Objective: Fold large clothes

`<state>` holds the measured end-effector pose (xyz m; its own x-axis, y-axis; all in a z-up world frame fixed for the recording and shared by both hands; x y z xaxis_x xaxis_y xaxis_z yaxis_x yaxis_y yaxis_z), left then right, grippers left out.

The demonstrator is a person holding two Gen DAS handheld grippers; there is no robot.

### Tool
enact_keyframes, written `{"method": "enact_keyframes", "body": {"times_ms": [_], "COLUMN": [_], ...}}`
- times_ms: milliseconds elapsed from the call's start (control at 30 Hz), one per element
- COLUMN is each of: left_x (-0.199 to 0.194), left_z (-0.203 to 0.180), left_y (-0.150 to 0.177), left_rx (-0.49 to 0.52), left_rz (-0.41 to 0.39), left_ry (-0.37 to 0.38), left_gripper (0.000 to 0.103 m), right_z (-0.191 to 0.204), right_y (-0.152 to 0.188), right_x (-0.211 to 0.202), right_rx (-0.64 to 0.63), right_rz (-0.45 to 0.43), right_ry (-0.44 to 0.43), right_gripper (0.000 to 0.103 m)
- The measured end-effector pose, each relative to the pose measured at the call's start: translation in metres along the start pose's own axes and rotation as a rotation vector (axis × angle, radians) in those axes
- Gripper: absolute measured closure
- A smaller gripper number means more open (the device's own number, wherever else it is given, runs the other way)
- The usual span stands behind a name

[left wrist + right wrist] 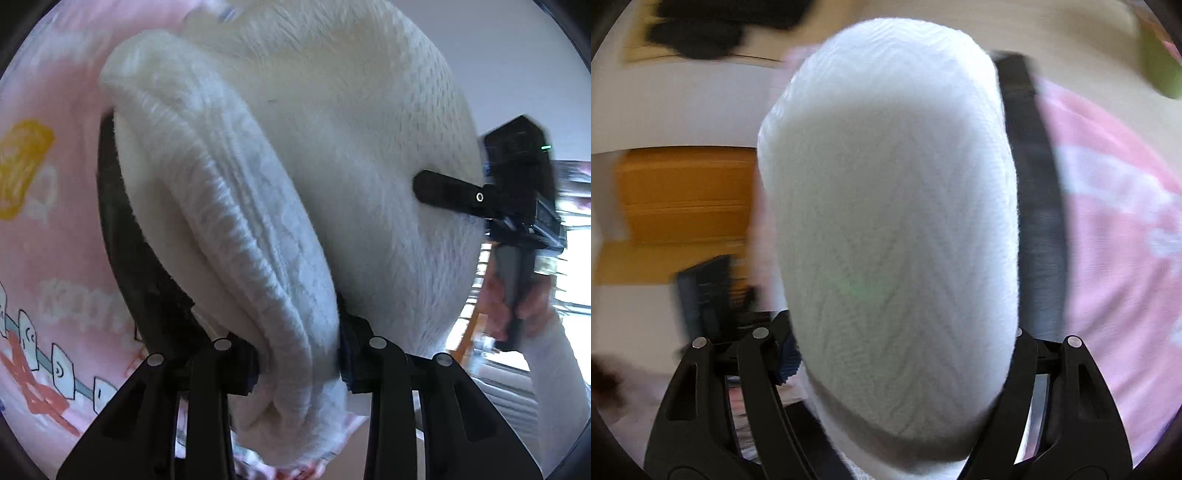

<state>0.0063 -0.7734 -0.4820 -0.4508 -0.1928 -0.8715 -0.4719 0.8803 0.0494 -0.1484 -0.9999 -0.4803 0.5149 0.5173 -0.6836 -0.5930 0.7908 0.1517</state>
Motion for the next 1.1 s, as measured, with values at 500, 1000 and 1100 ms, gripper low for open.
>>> {"method": "enact_keyframes", "body": {"times_ms": [500,1000,1100], "left_x": [-0.019,-0.038,-0.046], "left_z": [-0.055,-0.005,0.002], "left_y": [0.074,0.065,0.076], "left_rx": [0.067,0.083,0.111], "left_rz": [0.08,0.08,0.108], "left_ry": [-0.046,-0.024,-0.049], "left_gripper": [0.071,0.062,0.06], "right_z": [0.03,-0.006,-0.023], "right_y": [0.044,0.069,0.065], "right_x": [0.018,-0.023,-0.024], "right_rx": [-0.079,0.125,0.181], "right_rz": [0.15,-0.094,-0.046], "right_ry": [-0.04,0.015,0.037], "right_gripper": [0.022,0.025,0.024]}}
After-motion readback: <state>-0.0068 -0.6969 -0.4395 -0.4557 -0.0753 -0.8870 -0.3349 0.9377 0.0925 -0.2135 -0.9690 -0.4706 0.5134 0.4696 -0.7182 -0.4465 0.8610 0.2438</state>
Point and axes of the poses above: each gripper's, at about its wrist camera, not at the fingertips, and x roughly the way its jaws point, z to its left, y to its underside, the point moved 1 cm from there along x, roughly the way its jaws point, and after that the axes turned 8 degrees about x, right-handed, at the moved point
